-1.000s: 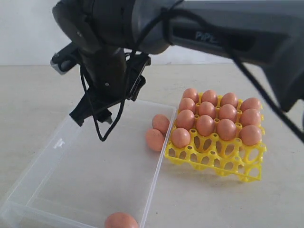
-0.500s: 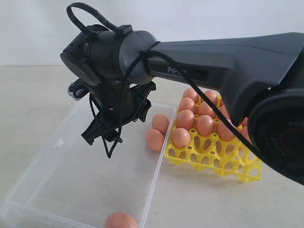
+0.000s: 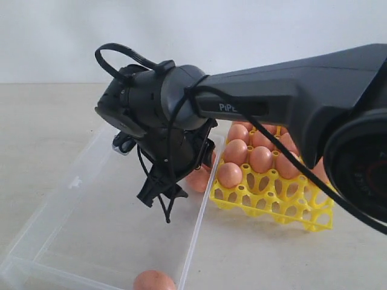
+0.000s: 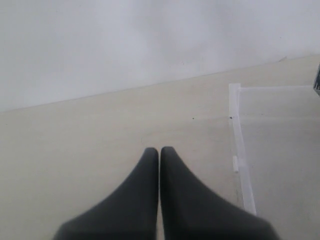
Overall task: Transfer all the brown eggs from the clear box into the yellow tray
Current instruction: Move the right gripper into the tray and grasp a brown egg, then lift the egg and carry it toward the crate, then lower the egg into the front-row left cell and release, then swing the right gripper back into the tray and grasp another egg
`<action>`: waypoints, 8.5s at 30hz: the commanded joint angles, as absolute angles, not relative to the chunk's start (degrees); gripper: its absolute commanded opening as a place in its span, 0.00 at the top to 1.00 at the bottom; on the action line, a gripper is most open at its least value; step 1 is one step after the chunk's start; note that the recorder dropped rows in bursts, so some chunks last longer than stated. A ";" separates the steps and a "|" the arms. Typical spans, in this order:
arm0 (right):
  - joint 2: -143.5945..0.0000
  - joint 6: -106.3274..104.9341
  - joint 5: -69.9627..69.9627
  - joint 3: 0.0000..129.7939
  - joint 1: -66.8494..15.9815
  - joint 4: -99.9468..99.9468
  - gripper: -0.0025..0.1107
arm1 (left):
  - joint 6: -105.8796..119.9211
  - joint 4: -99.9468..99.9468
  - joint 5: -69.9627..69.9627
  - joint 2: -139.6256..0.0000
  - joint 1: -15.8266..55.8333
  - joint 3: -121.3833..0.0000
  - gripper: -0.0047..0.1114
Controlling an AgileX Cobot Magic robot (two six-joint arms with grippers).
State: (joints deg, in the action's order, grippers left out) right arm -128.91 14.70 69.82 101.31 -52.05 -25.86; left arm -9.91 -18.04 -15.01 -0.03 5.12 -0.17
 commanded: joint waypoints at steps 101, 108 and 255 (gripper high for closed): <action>-104.60 46.15 -50.08 42.49 -6.89 -82.06 0.98 | -10.30 -17.82 -14.62 0.00 5.23 0.00 0.95; -104.61 46.76 -46.84 42.49 -6.79 -82.38 0.98 | -10.30 -17.82 -14.62 0.00 5.23 0.00 0.95; -131.71 19.03 53.21 101.27 -42.54 -29.58 0.43 | -10.30 -17.82 -14.62 0.00 5.23 0.00 0.95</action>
